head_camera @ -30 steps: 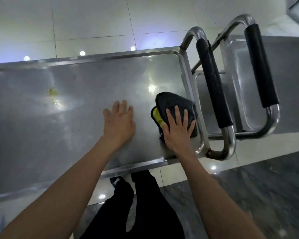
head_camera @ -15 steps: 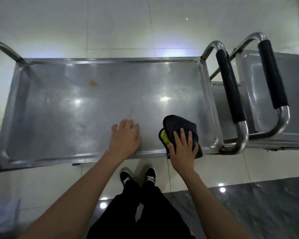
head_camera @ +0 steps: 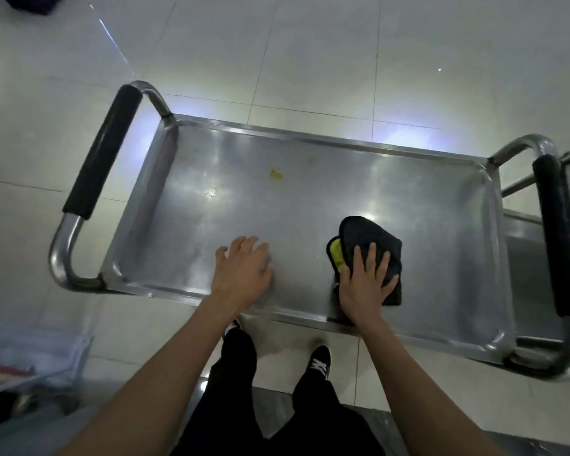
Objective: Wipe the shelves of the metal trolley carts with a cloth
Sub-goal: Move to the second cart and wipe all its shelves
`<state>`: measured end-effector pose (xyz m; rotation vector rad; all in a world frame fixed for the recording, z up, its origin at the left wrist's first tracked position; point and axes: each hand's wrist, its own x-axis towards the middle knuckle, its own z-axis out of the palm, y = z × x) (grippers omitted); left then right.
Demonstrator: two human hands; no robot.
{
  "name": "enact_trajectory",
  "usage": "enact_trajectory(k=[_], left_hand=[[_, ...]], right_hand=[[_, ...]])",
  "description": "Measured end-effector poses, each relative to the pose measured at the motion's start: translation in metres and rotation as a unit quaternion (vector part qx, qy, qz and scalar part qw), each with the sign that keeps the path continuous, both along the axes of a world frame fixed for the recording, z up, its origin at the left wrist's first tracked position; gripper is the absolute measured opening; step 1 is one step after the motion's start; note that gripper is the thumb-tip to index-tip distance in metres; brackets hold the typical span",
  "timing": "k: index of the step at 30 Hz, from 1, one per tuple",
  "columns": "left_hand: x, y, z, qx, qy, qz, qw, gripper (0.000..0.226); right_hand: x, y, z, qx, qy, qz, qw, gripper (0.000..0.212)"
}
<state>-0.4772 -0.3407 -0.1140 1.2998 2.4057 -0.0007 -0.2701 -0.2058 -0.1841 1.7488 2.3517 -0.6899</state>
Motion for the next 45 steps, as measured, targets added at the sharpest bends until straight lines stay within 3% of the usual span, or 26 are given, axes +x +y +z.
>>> enact_trajectory(k=[12,18,25,33,45], left_hand=[[-0.183,-0.021,-0.026,0.006,-0.015,-0.004,1.0,0.044],[-0.213,-0.008,-0.028,0.016,-0.021,-0.011,1.0,0.044],[-0.235,-0.018,-0.024,0.032,0.011,0.064,0.997,0.037],[-0.25,-0.026,-0.036,0.014,0.047,0.115,0.992,0.034],[-0.257,-0.027,-0.039,-0.001,0.042,0.121,0.992,0.03]], right_hand=[[-0.119,0.011,-0.001,0.002,-0.035,-0.105,0.994,0.059],[-0.164,0.026,0.0,0.021,-0.039,-0.088,0.995,0.058],[-0.202,0.066,-0.005,0.046,-0.015,-0.08,0.996,0.055],[-0.247,0.087,-0.012,0.064,-0.018,-0.023,0.998,0.057],[-0.378,0.016,-0.019,0.03,0.029,0.156,0.987,0.064]])
